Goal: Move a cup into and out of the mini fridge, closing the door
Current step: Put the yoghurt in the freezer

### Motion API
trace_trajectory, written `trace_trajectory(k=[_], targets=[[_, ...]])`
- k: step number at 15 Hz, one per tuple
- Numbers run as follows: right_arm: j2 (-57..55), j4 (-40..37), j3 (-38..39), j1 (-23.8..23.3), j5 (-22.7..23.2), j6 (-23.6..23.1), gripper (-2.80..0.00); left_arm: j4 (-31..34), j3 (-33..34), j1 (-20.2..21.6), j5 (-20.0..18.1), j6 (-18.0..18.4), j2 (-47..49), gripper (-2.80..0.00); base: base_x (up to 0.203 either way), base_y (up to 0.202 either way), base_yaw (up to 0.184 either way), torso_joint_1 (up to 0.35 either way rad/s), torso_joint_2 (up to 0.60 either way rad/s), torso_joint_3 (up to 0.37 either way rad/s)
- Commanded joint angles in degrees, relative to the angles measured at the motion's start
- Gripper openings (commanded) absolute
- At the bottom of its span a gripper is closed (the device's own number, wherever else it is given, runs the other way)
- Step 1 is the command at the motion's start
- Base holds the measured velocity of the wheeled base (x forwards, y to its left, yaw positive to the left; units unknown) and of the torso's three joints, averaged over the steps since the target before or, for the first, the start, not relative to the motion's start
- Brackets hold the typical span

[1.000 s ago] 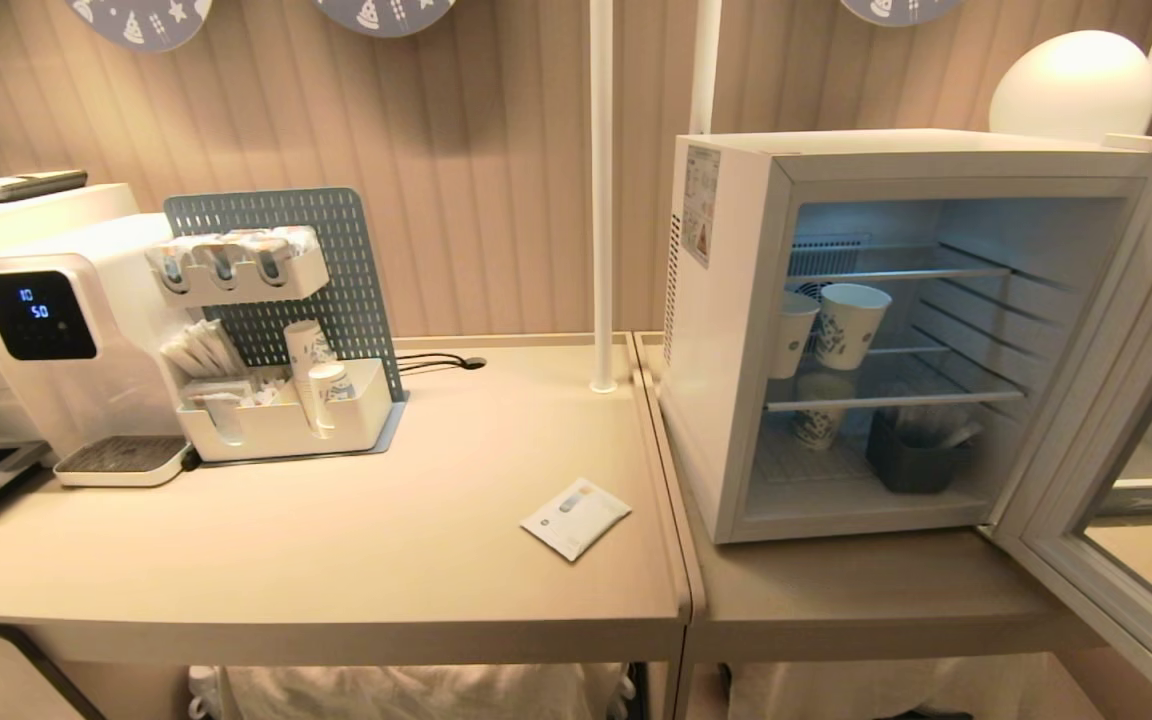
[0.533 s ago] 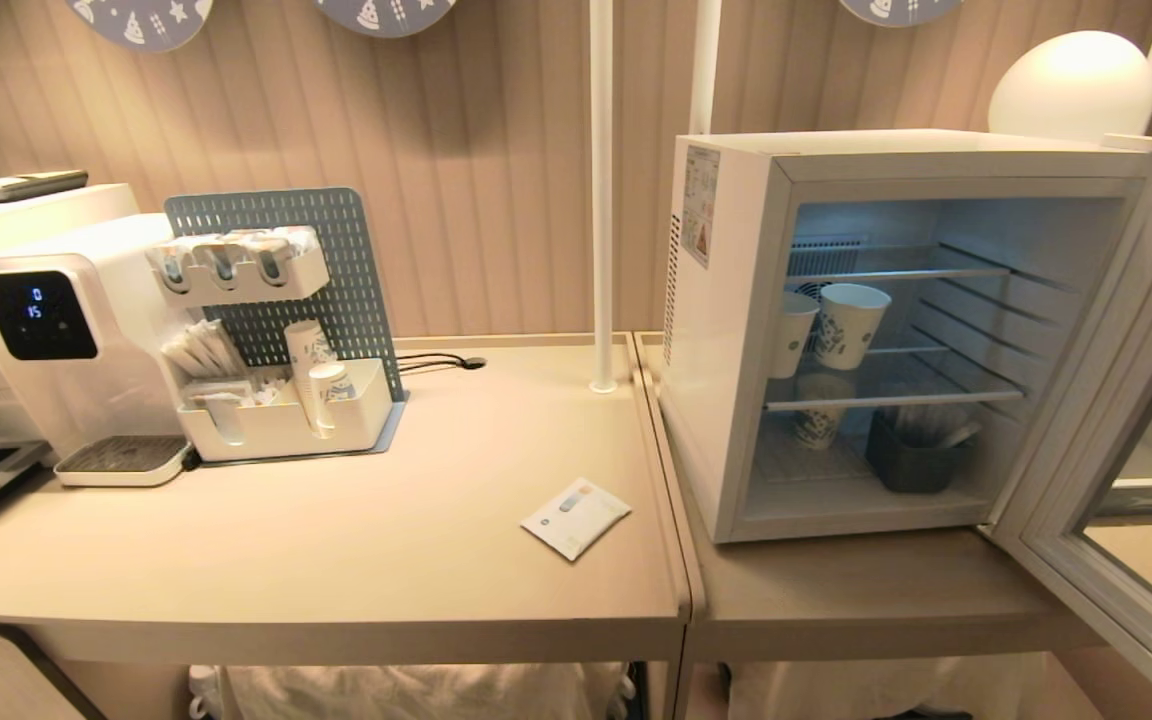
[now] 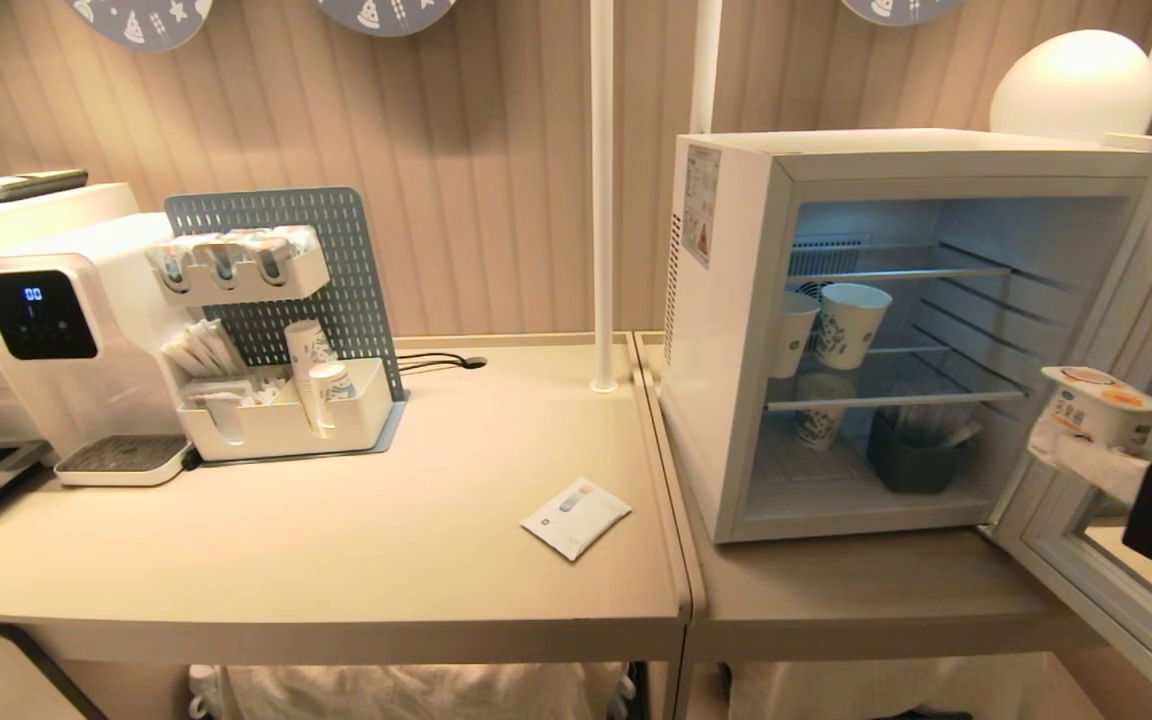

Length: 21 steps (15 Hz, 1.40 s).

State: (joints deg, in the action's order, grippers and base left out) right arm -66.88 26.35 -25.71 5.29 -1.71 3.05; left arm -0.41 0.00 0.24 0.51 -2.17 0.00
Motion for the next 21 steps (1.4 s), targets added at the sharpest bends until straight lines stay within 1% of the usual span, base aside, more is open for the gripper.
trace_trajectory(k=[1, 3, 5, 8, 11, 15, 17, 21], targets=[[-13.9, 8.0, -0.7, -1.4, -0.7, 0.0, -2.80, 0.0, 0.0, 0.0, 0.0, 0.0, 0.1, -2.80, 0.000, 0.000, 0.000, 0.000, 0.00, 0.000], [-22.3, 13.9, -3.8, -3.7, -1.3, 0.0, -2.80, 0.0, 0.0, 0.0, 0.0, -0.1, 0.1, -2.80, 0.000, 0.000, 0.000, 0.000, 0.00, 0.000], [-28.4, 16.4, -9.4, -5.9, -1.6, 0.1, -2.80, 0.0, 0.0, 0.0, 0.0, -0.2, 0.1, -2.80, 0.000, 0.000, 0.000, 0.000, 0.00, 0.000], [-34.3, 16.8, -16.4, -7.2, -1.8, 0.1, -2.80, 0.0, 0.0, 0.0, 0.1, -0.5, 0.1, -2.80, 0.000, 0.000, 0.000, 0.000, 0.00, 0.000], [-40.5, 17.1, -21.1, -7.9, -3.8, -0.2, -2.80, 0.0, 0.0, 0.0, 0.1, -0.5, 0.1, -2.80, 0.000, 0.000, 0.000, 0.000, 0.00, 0.000], [-47.6, 17.6, -27.6, -8.7, -4.4, -0.3, -2.80, 0.0, 0.0, 0.0, 0.1, -0.6, 0.1, -2.80, 0.000, 0.000, 0.000, 0.000, 0.00, 0.000], [-49.2, 17.2, -30.2, -8.8, -4.3, -0.2, -2.80, 0.0, 0.0, 0.0, 0.1, -0.6, 0.1, -2.80, 0.000, 0.000, 0.000, 0.000, 0.00, 0.000], [-52.4, 17.8, -31.8, -9.0, -3.9, -0.2, -2.80, 0.0, 0.0, 0.0, 0.2, -0.6, 0.1, -2.80, 0.000, 0.000, 0.000, 0.000, 0.00, 0.000]])
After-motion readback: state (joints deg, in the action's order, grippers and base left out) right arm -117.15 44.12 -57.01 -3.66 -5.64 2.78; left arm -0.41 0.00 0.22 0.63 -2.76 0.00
